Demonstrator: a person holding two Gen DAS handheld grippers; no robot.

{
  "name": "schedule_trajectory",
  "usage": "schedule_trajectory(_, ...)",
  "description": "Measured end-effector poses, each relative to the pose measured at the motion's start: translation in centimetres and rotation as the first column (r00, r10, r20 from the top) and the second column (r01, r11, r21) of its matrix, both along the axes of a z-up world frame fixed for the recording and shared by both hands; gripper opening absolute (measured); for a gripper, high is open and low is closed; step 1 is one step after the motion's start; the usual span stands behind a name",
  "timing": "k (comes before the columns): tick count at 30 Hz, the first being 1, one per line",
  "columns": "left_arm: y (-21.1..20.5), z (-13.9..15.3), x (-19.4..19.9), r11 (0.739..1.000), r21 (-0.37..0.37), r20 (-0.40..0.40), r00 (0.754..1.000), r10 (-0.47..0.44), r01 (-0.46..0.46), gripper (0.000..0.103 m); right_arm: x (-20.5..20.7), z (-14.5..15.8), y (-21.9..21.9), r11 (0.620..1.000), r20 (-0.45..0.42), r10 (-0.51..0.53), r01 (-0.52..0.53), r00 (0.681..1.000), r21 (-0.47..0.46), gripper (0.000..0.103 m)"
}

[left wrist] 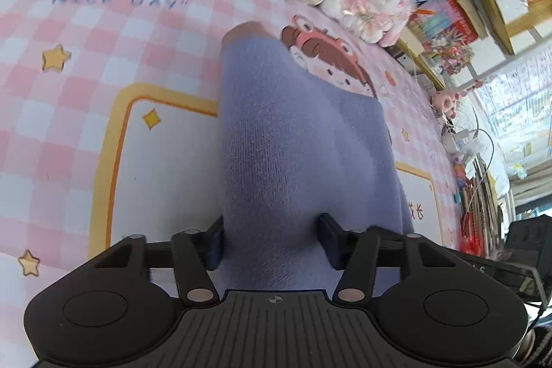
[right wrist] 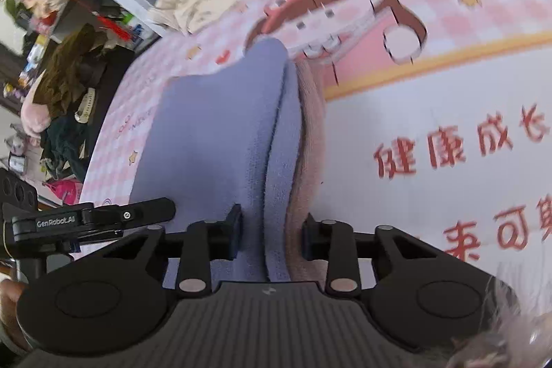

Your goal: Fold clothes

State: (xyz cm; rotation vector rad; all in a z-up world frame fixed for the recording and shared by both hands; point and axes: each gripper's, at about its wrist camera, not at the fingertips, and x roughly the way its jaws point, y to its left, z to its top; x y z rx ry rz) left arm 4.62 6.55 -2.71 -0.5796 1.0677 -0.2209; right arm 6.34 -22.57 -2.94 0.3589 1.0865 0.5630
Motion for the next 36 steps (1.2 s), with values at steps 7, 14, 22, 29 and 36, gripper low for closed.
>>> schedule_trajectory(7,-0.3,2.1,0.3,0.999,0.031,0.090,0.996,-0.012,0.009,0.048,-0.2,2.7,0.8,0.998,0.151,0.052,-0.045,0.987,-0.049,0.027)
schedule_trajectory(14,-0.3,3.5,1.9,0.998,0.063,0.140,0.990,-0.025,0.017,0.048,1.3,3.7,1.4,0.998,0.199,0.055,-0.045,0.978,-0.051,0.027)
schedule_trajectory(22,0.3,4.5,3.9,0.998,0.063,0.180,0.984,-0.017,0.006,0.049,3.4,5.0,2.4,0.996,0.257,0.076,-0.059,0.963,-0.072,0.027)
schedule_trajectory(29,1.0,5.2,5.7,0.997,0.077,0.210,0.978,-0.016,0.000,0.049,5.4,5.5,3.5,0.995,0.291,0.085,-0.065,0.953,-0.078,0.027)
schedule_trajectory(36,1.5,5.1,7.5,0.995,0.094,0.226,0.974,-0.013,-0.009,0.049,7.4,5.3,4.6,0.993,0.318,0.103,-0.078,0.943,-0.090,0.027)
